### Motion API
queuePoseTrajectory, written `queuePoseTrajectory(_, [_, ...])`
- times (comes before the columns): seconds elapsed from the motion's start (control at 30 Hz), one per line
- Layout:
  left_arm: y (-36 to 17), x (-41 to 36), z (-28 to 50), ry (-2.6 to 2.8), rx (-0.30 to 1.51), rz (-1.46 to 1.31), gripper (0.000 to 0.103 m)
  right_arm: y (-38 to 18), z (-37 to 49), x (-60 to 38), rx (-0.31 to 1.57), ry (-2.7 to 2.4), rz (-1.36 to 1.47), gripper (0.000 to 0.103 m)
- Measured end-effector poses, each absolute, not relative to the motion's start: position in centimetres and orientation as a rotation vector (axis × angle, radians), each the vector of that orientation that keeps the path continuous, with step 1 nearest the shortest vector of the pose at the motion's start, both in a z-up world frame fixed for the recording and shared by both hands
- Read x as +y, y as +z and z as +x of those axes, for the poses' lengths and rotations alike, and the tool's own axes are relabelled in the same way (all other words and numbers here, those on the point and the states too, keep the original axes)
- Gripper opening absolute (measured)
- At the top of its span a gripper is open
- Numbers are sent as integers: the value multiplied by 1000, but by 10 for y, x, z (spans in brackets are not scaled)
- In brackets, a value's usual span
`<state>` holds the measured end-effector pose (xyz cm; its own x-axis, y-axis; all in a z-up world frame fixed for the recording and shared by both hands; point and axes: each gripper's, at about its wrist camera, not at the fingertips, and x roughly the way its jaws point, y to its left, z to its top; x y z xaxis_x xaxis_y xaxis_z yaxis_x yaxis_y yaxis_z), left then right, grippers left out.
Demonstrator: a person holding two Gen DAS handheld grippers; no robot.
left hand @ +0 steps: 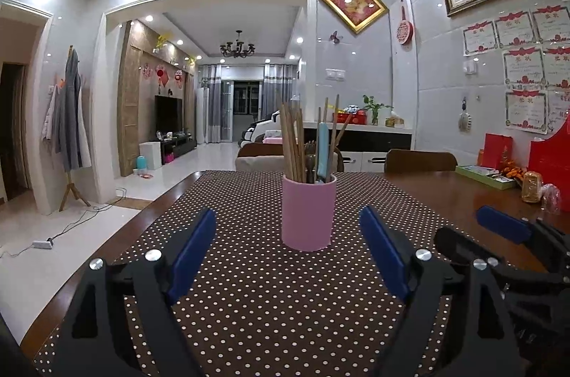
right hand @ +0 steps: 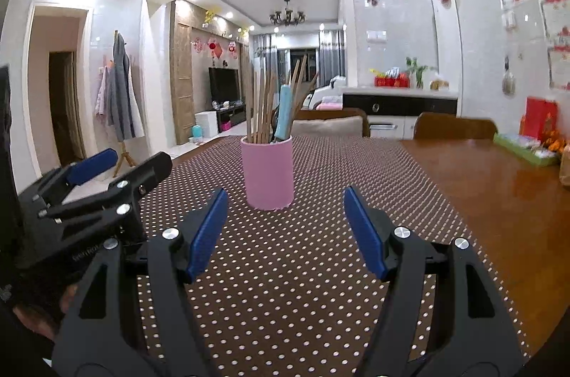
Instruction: Organize utensils
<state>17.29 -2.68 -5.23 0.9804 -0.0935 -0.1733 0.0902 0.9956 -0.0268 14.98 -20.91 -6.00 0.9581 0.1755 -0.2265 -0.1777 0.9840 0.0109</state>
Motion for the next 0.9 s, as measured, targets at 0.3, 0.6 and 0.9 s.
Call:
queuePoseTrajectory(0.3, [-52, -31, 171, -81, 156, 1, 82, -57, 147, -214, 205, 177, 12, 68])
queuePoseTrajectory(0.6, [-53, -31, 168, -74, 149, 1, 82, -58, 147, -211, 205, 181, 15, 70])
queuePoseTrajectory(0.9, [-54, -29, 169, -69, 152, 1, 84, -57, 148, -212, 212, 181, 19, 70])
